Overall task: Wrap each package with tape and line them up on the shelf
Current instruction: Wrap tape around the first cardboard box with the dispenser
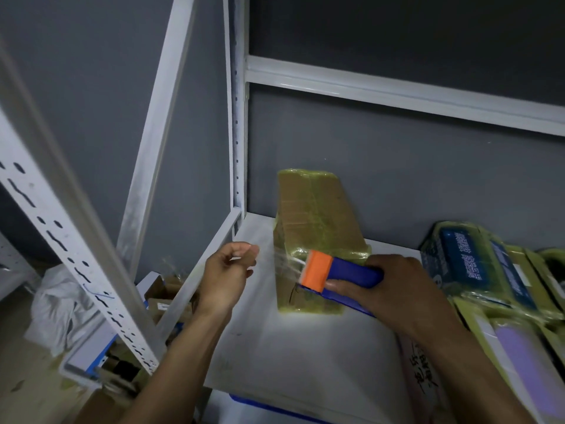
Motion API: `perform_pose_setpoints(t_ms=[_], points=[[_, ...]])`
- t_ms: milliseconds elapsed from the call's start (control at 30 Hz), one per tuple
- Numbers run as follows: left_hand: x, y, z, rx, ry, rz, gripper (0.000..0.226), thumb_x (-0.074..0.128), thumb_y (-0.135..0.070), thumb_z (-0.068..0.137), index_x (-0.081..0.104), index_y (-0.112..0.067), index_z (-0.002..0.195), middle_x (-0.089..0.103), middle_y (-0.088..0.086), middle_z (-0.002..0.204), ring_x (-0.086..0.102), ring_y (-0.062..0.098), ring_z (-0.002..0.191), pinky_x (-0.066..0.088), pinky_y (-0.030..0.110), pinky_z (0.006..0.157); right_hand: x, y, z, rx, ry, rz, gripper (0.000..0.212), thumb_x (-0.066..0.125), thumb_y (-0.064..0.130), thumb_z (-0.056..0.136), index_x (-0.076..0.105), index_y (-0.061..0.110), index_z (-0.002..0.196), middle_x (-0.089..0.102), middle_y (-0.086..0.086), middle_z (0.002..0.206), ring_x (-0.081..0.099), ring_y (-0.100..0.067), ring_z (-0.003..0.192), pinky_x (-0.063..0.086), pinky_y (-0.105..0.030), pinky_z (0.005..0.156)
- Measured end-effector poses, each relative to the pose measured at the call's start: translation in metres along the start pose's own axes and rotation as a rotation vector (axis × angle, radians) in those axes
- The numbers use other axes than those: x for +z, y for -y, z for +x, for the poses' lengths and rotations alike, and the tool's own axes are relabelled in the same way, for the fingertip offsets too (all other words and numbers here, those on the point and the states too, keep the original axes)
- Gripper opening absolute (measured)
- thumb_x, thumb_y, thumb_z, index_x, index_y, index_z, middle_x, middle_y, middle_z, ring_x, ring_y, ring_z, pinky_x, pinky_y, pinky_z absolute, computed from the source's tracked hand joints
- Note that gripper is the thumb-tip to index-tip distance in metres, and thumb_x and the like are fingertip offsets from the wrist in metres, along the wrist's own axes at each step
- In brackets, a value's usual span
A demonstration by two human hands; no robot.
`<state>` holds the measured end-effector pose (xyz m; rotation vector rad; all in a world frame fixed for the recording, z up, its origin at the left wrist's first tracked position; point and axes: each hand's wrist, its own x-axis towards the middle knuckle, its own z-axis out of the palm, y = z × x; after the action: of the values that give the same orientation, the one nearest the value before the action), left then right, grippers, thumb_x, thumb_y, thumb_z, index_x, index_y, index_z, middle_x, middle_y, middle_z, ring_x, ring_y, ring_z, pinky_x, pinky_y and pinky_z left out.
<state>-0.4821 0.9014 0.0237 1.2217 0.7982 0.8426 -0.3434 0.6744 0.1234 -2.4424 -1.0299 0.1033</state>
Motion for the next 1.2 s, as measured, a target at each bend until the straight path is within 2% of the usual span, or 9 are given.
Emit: perform_pose_setpoints(t_ms=[100,200,400,600,800,933,1033,1133,1200], points=[[0.005,0.007,0.005,-0.039,0.009,-0.081,0.008,0.075,-0.025,0.092,0.072,-0.017,0.093,0.074,-0.008,0.097,0.073,0.012,0.082,0.055,0.019,0.066,-0.012,0.018,0.010,-0.024,-0.007,-0.090,0.073,0.061,0.095,0.057,0.057,0.022,0.061,0.055,0.006,0.056,0.056,-0.010,0.053,0.040,-0.028,0.052],[0.013,0.017,0.008,-0.070,-0.019,-0.120,0.012,0.077,-0.027,0.090,0.073,-0.017,0.097,0.074,-0.013,0.095,0.074,0.010,0.081,0.055,0.017,0.064,-0.023,0.034,0.023,-0.002,0.043,-0.194,0.078,0.062,0.095,0.055,0.063,0.020,0.072,0.064,0.004,0.068,0.063,-0.012,0.063,0.054,-0.032,0.061],[0.026,0.038,0.011,-0.107,-0.061,-0.109,0.010,0.079,-0.033,0.088,0.076,-0.024,0.093,0.073,-0.018,0.090,0.072,0.011,0.086,0.054,0.017,0.065,-0.025,0.051,0.051,-0.001,0.089,-0.392,0.085,0.068,0.094,0.052,0.058,0.019,0.090,0.059,0.003,0.090,0.062,-0.018,0.085,0.057,-0.037,0.079],[0.037,0.044,0.018,-0.221,-0.028,-0.129,0.004,0.073,-0.028,0.092,0.074,-0.025,0.090,0.071,-0.022,0.078,0.068,0.015,0.092,0.050,0.025,0.066,-0.024,0.053,0.068,0.014,0.143,-0.491,0.090,0.069,0.097,0.046,0.050,0.022,0.093,0.046,0.007,0.084,0.057,-0.019,0.087,0.055,-0.036,0.077],[0.049,0.048,0.019,-0.286,0.058,-0.153,0.006,0.071,-0.026,0.094,0.077,-0.025,0.096,0.076,-0.013,0.092,0.070,0.013,0.094,0.053,0.019,0.062,-0.020,0.052,0.078,0.018,0.149,-0.527,0.085,0.072,0.096,0.044,0.042,0.024,0.078,0.053,0.005,0.083,0.056,-0.016,0.075,0.052,-0.033,0.067],[0.058,0.053,0.018,-0.279,0.050,-0.141,0.012,0.078,-0.036,0.088,0.077,-0.028,0.097,0.077,-0.007,0.099,0.071,0.017,0.100,0.059,0.035,0.087,-0.018,0.052,0.080,0.022,0.165,-0.556,0.083,0.071,0.095,0.045,0.042,0.025,0.079,0.056,0.005,0.086,0.060,-0.019,0.082,0.056,-0.035,0.073],[0.061,0.050,0.013,-0.210,0.064,-0.176,0.021,0.079,-0.034,0.088,0.075,-0.047,0.105,0.075,-0.015,0.107,0.071,0.001,0.092,0.058,0.015,0.071,-0.017,0.053,0.080,0.017,0.159,-0.565,0.084,0.072,0.094,0.048,0.048,0.022,0.084,0.058,0.004,0.086,0.062,-0.019,0.082,0.058,-0.036,0.074],[0.063,0.045,0.010,-0.177,-0.018,-0.138,0.062,0.085,-0.032,0.082,0.060,-0.028,0.139,0.064,-0.022,0.111,0.064,0.000,0.086,0.046,0.000,0.055,-0.019,0.052,0.080,0.021,0.155,-0.551,0.082,0.073,0.093,0.048,0.050,0.022,0.081,0.058,0.004,0.083,0.061,-0.017,0.077,0.057,-0.034,0.070],[0.059,0.047,0.009,-0.105,-0.051,-0.162,0.038,0.085,-0.024,0.082,0.072,-0.034,0.116,0.070,-0.029,0.097,0.071,0.000,0.082,0.048,0.002,0.056,-0.018,0.051,0.079,0.023,0.150,-0.548,0.082,0.073,0.093,0.049,0.051,0.022,0.082,0.059,0.004,0.083,0.062,-0.018,0.078,0.057,-0.035,0.071]])
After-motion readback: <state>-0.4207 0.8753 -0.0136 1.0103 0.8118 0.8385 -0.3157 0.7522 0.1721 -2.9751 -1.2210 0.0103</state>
